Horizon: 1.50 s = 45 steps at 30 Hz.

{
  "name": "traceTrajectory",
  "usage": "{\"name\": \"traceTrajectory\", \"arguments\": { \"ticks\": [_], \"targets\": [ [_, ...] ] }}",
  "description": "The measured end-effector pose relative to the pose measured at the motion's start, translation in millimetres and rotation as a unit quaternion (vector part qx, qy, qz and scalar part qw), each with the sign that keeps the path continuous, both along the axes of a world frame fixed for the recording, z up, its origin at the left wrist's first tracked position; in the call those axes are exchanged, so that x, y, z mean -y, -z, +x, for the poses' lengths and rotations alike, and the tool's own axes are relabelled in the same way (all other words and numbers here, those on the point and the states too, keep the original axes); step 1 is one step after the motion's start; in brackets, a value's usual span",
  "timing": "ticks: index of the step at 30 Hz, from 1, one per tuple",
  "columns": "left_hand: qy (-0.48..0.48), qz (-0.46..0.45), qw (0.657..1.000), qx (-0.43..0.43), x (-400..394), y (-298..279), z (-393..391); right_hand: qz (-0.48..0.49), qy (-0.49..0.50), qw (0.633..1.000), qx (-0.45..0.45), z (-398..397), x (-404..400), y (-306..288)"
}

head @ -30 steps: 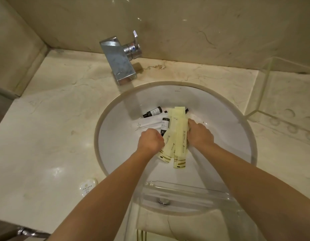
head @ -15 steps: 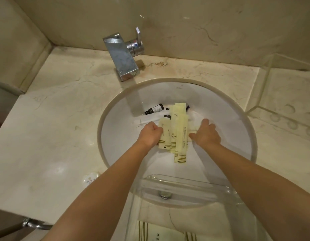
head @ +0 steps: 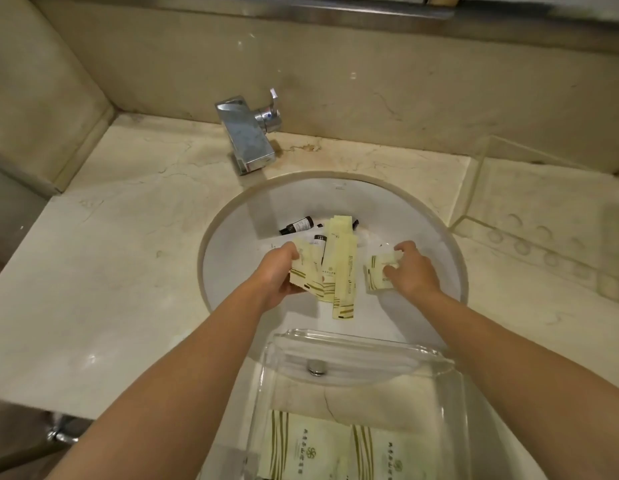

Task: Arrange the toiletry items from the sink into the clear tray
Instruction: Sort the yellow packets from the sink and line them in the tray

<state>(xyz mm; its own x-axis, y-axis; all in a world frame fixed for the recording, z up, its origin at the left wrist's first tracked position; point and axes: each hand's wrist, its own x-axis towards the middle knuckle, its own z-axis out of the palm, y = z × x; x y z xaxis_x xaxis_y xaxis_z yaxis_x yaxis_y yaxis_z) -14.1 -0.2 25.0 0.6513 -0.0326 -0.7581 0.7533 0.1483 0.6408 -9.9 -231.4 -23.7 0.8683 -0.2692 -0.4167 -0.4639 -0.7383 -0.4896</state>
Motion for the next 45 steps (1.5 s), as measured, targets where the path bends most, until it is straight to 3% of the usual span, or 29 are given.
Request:
{"name": "traceTrajectory", "arguments": {
  "ticks": [6,9,17,23,29,33,37,45],
  "targets": [
    [0.023,-0.022,0.999,0.018,0.5,-23.0,-15.7,0.151,0.088,0.981,0.085,-17.5,-26.2,-55.1],
    [0.024,-0.043,0.998,0.025,1.3,-35.7,-23.2,0.217,0.07,0.967,0.114,-40.5,-51.2,-81.4],
    [0.14,-0.136,0.98,0.03,-10.4,-60.8,-46.0,0.243,0.03,0.963,0.112,-86.7,-87.1,-117.0],
    [0.242,-0.022,0.967,0.073,-17.6,-68.5,-67.9,0.312,0.04,0.946,0.074,-114.6,-90.4,-133.7],
    [0.295,0.092,0.942,0.134,-23.0,-78.7,-83.1,0.374,0.044,0.926,-0.011,-142.2,-80.5,-135.8],
    [0.311,0.145,0.924,0.168,-30.4,-80.2,-91.6,0.395,0.083,0.915,-0.019,-157.1,-64.6,-131.6],
    [0.336,0.166,0.911,0.173,-38.2,-78.7,-101.3,0.409,0.139,0.902,0.002,-167.9,-51.2,-132.4],
    [0.409,0.204,0.874,0.166,-42.1,-71.7,-116.5,0.382,0.127,0.915,-0.015,-184.8,-41.3,-129.2]
  ]
}}
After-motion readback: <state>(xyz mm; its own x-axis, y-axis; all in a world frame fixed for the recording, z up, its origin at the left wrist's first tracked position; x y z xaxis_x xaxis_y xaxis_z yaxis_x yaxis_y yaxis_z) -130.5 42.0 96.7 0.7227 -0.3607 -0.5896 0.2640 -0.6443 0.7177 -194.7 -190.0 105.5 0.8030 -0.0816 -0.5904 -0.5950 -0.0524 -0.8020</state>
